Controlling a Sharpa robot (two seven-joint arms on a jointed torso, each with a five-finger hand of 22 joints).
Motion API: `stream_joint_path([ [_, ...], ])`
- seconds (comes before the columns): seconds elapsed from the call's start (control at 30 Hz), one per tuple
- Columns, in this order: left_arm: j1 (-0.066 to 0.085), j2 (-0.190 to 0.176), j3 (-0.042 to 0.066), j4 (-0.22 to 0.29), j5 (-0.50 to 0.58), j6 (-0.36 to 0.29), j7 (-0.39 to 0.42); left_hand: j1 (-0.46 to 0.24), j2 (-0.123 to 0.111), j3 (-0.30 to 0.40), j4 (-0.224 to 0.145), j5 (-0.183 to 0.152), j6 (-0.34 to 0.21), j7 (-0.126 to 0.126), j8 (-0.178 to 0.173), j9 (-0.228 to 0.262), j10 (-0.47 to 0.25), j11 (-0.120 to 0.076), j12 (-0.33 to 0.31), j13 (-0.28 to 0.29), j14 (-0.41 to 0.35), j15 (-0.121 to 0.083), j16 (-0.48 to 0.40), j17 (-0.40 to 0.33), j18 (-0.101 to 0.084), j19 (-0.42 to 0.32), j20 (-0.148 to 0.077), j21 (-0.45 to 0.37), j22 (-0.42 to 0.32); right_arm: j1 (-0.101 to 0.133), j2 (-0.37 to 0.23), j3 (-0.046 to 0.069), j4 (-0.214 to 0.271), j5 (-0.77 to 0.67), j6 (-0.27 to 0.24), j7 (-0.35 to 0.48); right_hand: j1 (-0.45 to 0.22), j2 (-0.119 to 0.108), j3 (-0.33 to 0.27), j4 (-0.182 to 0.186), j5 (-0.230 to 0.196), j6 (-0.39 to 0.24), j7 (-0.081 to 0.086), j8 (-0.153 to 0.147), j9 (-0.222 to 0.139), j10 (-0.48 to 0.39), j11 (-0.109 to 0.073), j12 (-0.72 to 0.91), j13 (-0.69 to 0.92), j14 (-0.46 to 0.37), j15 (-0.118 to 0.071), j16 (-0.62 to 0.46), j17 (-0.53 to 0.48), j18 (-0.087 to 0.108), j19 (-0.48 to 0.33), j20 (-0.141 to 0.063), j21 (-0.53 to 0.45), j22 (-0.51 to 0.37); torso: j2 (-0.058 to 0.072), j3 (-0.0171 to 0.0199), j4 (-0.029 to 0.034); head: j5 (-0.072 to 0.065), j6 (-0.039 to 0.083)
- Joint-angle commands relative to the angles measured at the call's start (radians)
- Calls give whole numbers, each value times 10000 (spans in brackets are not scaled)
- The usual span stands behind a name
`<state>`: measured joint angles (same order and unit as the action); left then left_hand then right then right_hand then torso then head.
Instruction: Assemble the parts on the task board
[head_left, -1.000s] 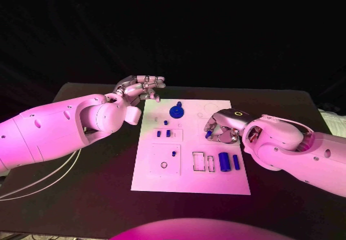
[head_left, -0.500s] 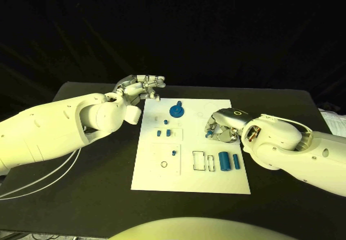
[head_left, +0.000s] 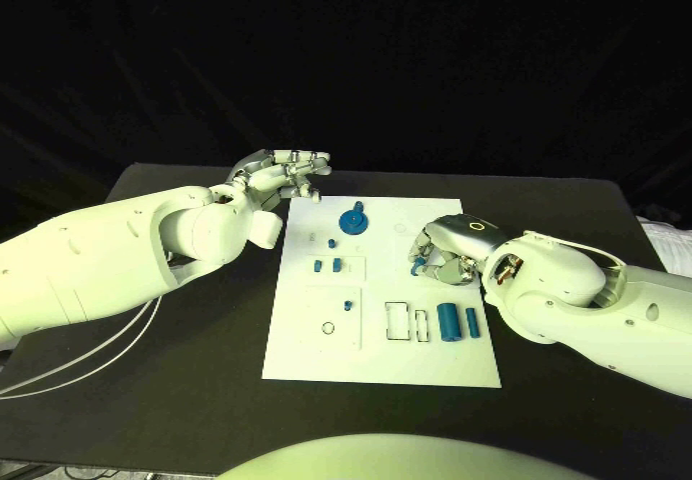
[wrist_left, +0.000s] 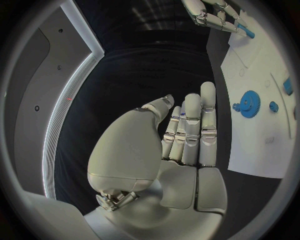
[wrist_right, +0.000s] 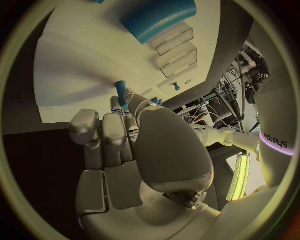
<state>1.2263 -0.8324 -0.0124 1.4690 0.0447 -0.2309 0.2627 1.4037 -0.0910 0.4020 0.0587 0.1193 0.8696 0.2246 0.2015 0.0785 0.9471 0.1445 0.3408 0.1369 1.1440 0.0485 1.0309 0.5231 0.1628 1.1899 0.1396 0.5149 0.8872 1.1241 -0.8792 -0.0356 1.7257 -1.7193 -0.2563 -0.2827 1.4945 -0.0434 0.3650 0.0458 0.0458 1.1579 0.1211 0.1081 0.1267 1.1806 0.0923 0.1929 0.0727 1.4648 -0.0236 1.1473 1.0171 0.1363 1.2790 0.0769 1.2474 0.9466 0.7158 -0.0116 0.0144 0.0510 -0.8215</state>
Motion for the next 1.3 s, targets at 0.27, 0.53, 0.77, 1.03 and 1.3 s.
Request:
stream_joint_path([
  [0.27,1,8,5,18,-156,237,45,-67,16,-63,21,42,-84,-29,78,-9,-96,-10,76,14,-76,28,-11,-18,187,-22,61,-75,-22,49,-308,36,584,1838,-1372,192,-248,-21,332,-101,62,-95,78,-50,21,261,-324,-163,-28,259,7,55,15,-177,19,30,78,25,-11,-5,-17,3,0],
  [0.53,-1,33,5,5,-170,280,41,-47,22,-59,7,45,-93,-31,96,-8,-108,-12,93,15,-81,26,-10,-24,189,-23,61,-78,-26,52,-191,46,1127,2721,-1002,923,-241,3,457,-157,93,-175,106,-90,21,197,-299,-238,-32,226,24,-16,-84,-158,-37,47,50,-51,2,-3,-6,26,6],
  [0.77,-3,87,5,-13,-172,298,28,-31,23,-58,-7,46,-103,-31,113,-8,-120,-12,108,16,-85,25,-8,-30,191,-24,61,-82,-31,-59,397,44,1197,2940,-692,1430,-232,17,510,-192,126,-193,121,-98,26,186,-288,-260,-28,221,34,-9,-78,-158,-42,56,59,-43,-10,-29,5,90,-45],
  [1.03,-58,224,5,-80,-173,375,23,-6,37,-50,-23,49,-114,-31,138,-6,-131,-12,133,17,-89,23,-5,-37,193,-24,60,-85,-36,-466,1125,43,1007,2985,-565,1832,-237,33,567,-229,192,-205,138,-102,34,185,-275,-279,-23,216,44,-8,-83,-155,-52,65,65,-45,1,-25,5,258,-112],
  [1.3,-78,307,6,-117,-173,403,22,-6,37,-50,-23,49,-114,-31,138,-6,-131,-12,133,17,-89,23,-5,-37,193,-24,60,-85,-36,-641,1706,24,598,2508,-60,1778,-248,37,591,-246,219,-213,146,-105,38,183,-267,-290,-20,214,50,-8,-86,-153,-61,70,64,-55,4,-20,-11,289,-158],
])
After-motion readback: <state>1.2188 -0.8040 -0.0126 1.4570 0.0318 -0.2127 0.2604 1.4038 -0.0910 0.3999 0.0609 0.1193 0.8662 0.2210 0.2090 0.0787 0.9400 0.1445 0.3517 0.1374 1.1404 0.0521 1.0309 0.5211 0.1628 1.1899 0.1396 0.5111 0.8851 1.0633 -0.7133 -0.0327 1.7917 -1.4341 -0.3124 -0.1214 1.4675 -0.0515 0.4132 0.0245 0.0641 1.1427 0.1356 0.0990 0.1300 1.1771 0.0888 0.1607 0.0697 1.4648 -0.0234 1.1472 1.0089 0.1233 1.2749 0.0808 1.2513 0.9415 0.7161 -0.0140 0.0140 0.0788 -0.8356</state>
